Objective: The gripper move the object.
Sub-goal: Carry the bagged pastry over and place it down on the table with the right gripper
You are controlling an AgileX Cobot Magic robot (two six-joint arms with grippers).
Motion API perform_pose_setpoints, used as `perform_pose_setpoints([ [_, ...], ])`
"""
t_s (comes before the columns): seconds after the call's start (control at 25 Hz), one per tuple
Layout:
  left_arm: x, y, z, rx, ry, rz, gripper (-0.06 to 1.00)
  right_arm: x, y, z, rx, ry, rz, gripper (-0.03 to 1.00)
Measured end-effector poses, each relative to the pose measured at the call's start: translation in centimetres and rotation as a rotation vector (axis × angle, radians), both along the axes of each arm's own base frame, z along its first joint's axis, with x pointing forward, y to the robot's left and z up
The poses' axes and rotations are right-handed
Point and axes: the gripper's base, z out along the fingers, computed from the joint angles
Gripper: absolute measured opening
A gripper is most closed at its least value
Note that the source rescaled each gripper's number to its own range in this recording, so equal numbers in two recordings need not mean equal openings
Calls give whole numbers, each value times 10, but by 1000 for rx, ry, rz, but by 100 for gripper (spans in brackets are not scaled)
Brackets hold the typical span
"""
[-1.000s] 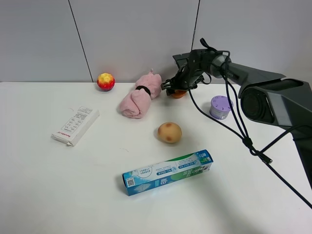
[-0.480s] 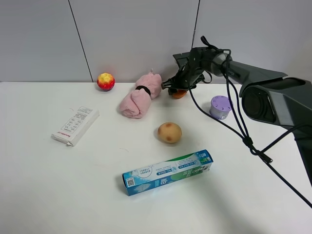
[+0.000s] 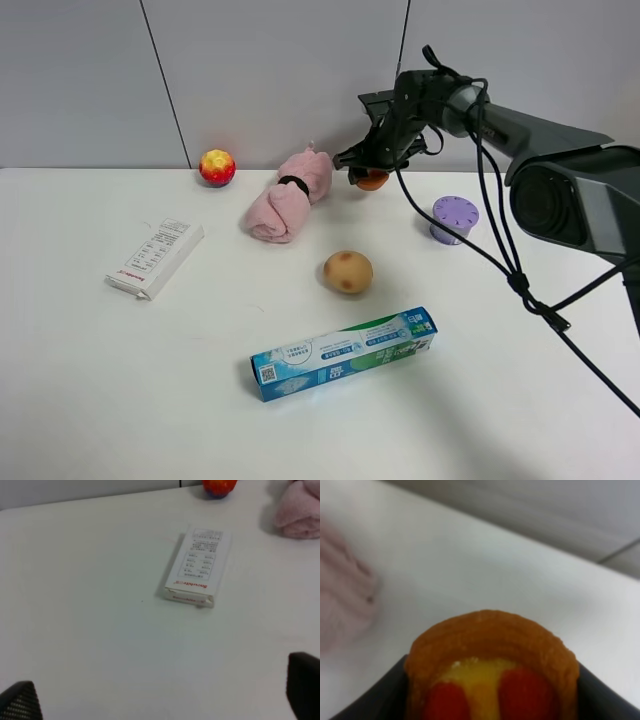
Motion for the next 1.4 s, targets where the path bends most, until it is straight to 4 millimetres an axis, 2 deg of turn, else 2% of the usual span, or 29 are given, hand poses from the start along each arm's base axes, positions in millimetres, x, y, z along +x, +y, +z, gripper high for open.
perform_pose_setpoints([
  [0.16, 0, 0, 0, 0, 0, 0, 100, -9, -3, 30, -3, 24, -12, 0],
  [0.32, 0, 0, 0, 0, 0, 0, 100, -19, -7, 71, -7, 1, -12, 0],
  [0.56, 0, 0, 0, 0, 0, 0, 100, -43, -14, 124, -8, 24, -13, 0],
  [0.76, 0, 0, 0, 0, 0, 0, 100, -56, -26, 150, -21, 39, -38, 0],
  [1.12, 0, 0, 0, 0, 0, 0, 100, -74, -39, 198, -15, -58, -61, 0],
  [1.24, 0, 0, 0, 0, 0, 0, 100, -84, -42, 203, -17, -50, -61, 0],
  [1.4, 0, 0, 0, 0, 0, 0, 100, -102, -49, 194, -60, 13, -63, 0],
])
